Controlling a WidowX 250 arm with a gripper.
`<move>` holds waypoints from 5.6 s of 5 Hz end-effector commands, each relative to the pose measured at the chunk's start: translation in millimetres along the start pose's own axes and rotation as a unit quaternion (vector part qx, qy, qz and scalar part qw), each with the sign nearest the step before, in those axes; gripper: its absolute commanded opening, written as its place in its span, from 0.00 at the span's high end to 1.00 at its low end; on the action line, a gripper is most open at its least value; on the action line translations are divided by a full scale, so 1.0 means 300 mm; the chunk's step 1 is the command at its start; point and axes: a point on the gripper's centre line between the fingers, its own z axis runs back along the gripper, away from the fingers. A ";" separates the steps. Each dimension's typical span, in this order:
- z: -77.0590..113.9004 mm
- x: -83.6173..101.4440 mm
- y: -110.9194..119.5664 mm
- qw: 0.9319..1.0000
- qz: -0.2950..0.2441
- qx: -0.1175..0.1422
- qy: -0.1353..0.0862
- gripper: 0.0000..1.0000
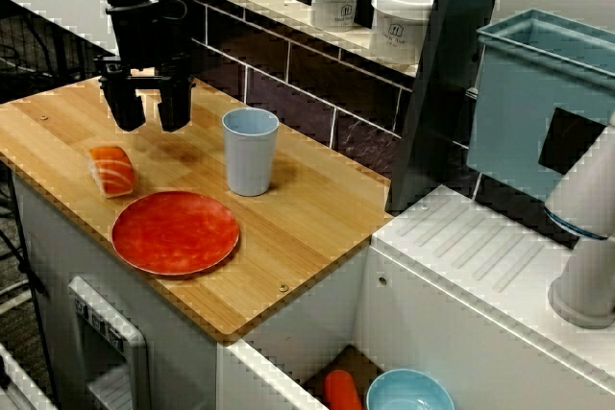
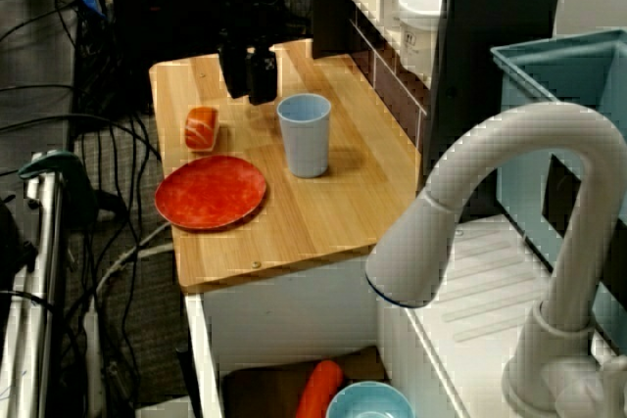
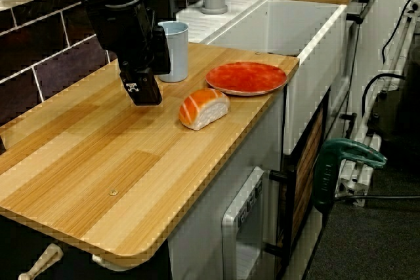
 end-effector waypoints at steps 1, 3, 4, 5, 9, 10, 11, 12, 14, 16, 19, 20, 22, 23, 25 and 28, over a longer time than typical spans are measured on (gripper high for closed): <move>0.079 -0.001 0.002 0.998 0.046 0.005 -0.043 0.00; 0.108 -0.005 0.023 0.998 0.040 -0.003 -0.048 0.00; 0.117 0.017 0.028 0.996 -0.045 -0.015 -0.070 0.00; 0.118 0.014 0.018 0.982 -0.162 -0.016 -0.100 0.00; 0.084 0.030 0.003 0.901 -0.433 -0.003 0.010 0.00; 0.076 0.029 0.008 0.891 -0.454 -0.005 0.016 0.00; 0.085 0.017 0.015 0.888 -0.459 -0.009 0.014 0.00; 0.085 0.017 0.015 0.888 -0.459 -0.009 0.014 0.00; 0.085 0.017 0.015 0.888 -0.459 -0.009 0.014 0.00; 0.097 -0.003 0.019 0.876 -0.482 -0.015 0.012 0.00; 0.173 -0.023 -0.034 0.818 -0.575 -0.006 -0.003 0.00; 0.161 -0.017 -0.028 0.797 -0.604 -0.010 -0.001 0.00; 0.140 -0.073 -0.026 0.725 -0.689 0.013 0.016 0.00; 0.109 -0.105 -0.027 0.713 -0.700 0.031 0.009 0.00; 0.103 -0.151 -0.022 0.697 -0.716 0.043 0.002 0.00; 0.090 -0.187 0.010 0.686 -0.726 0.051 0.015 0.00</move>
